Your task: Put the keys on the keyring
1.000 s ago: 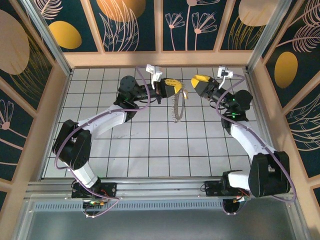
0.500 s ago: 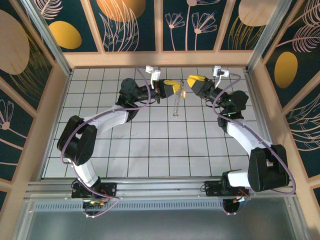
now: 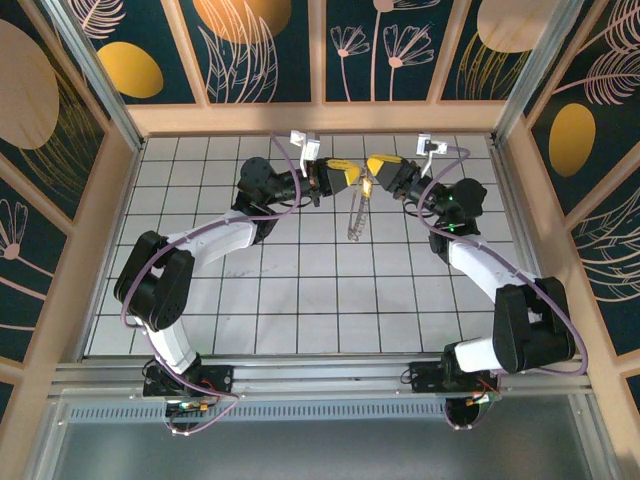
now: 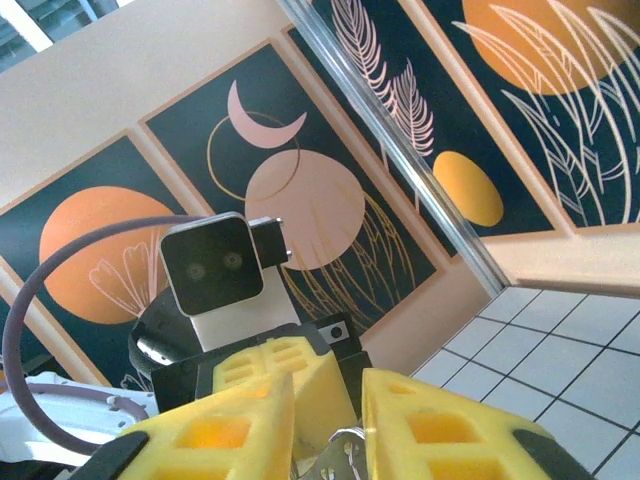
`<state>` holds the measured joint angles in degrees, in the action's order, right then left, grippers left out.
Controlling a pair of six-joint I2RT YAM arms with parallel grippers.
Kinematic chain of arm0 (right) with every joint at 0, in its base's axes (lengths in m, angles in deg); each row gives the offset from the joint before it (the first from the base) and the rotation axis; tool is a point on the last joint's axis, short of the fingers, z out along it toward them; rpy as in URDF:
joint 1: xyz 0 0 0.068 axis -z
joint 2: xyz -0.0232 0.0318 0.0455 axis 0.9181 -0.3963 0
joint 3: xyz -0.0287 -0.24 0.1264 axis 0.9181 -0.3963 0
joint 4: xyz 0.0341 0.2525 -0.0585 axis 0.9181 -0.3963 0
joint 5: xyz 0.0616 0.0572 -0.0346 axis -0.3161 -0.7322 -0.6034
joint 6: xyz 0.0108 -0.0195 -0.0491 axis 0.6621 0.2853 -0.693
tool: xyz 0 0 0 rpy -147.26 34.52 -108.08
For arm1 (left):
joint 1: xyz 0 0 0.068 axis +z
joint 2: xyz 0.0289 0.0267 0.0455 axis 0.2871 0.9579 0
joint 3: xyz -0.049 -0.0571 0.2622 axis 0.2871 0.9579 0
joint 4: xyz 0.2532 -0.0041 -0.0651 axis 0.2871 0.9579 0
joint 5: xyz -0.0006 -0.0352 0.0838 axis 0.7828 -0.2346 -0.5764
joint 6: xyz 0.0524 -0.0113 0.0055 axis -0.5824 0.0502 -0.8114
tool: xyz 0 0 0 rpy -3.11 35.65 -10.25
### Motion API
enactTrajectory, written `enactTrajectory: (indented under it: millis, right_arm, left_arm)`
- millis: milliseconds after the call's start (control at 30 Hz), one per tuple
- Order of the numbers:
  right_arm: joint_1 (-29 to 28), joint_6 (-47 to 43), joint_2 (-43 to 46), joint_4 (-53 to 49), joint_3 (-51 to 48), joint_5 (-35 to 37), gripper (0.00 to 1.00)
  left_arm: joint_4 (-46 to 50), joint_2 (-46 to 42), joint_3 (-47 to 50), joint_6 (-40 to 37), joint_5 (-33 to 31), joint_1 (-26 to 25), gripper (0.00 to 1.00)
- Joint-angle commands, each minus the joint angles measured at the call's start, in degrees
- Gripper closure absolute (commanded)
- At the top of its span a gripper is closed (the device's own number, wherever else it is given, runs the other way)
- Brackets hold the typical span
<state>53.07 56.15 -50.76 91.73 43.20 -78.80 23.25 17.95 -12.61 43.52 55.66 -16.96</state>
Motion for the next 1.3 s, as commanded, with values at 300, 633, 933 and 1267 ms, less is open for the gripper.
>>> enactTrajectory:
  millis: [300,633,933,1267]
  right_arm:
    - [-1.5,-1.9,0.8,2.1,-2.3,-0.7,0.82]
    - [-1.6,-2.6,3.6,1.5,-4.6,0.4,0.72]
    - [-1.7,-3.3,4.8,0.5,-4.9,0.5,0.68]
    - [-2.6,-3.4,2.7,0.3,-3.9,0.4,0.71]
  left_arm:
    - [-3.6,-1.3,-0.6,0.3,-0.9,0.4,1.00]
    - [-2.6,-1.0,-1.0,-0.2,-0.9,0.5,1.00]
    - [-2.6,-0.9,-1.2,-0.2,-0.8,0.5,1.00]
    - [-3.0,-0.9,-1.2,0.1,-0.7,0.4,1.00]
